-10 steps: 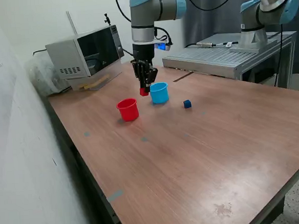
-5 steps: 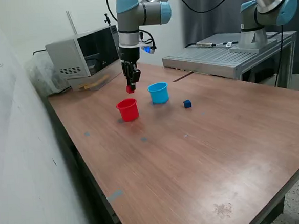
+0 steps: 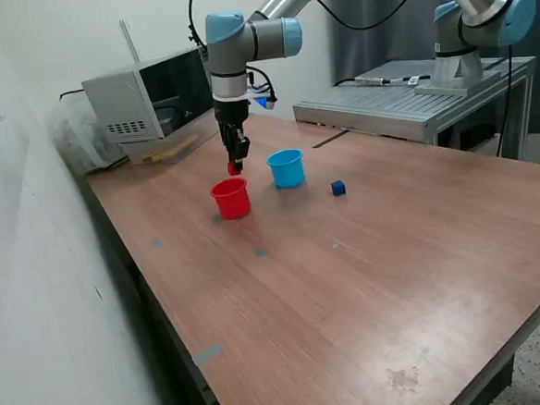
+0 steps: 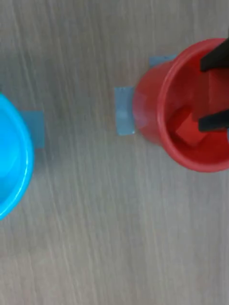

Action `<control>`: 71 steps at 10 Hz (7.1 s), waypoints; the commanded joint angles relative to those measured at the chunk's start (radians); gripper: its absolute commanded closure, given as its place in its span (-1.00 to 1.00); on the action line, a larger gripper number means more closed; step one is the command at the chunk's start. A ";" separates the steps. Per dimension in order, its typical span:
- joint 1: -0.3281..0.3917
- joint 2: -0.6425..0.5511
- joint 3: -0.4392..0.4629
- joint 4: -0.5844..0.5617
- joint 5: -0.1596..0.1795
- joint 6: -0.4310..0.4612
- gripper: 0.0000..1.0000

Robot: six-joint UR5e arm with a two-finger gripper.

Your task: Place red objects in the red bin, and blue objects in the blue bin.

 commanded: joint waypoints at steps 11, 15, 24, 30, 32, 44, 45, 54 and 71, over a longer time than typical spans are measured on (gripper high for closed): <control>-0.001 0.028 -0.041 -0.018 -0.005 0.083 -1.00; 0.013 -0.023 -0.001 -0.004 -0.004 0.089 -1.00; 0.102 -0.245 0.525 -0.067 0.001 0.333 -1.00; 0.172 -0.248 0.531 -0.080 0.044 0.364 -1.00; 0.201 -0.246 0.533 -0.082 0.046 0.367 -1.00; 0.171 -0.139 0.458 -0.084 0.064 0.375 -1.00; 0.171 -0.133 0.455 -0.084 0.064 0.375 -1.00; 0.165 -0.107 0.453 -0.088 0.067 0.350 -1.00; 0.165 -0.093 0.444 -0.131 0.070 0.342 1.00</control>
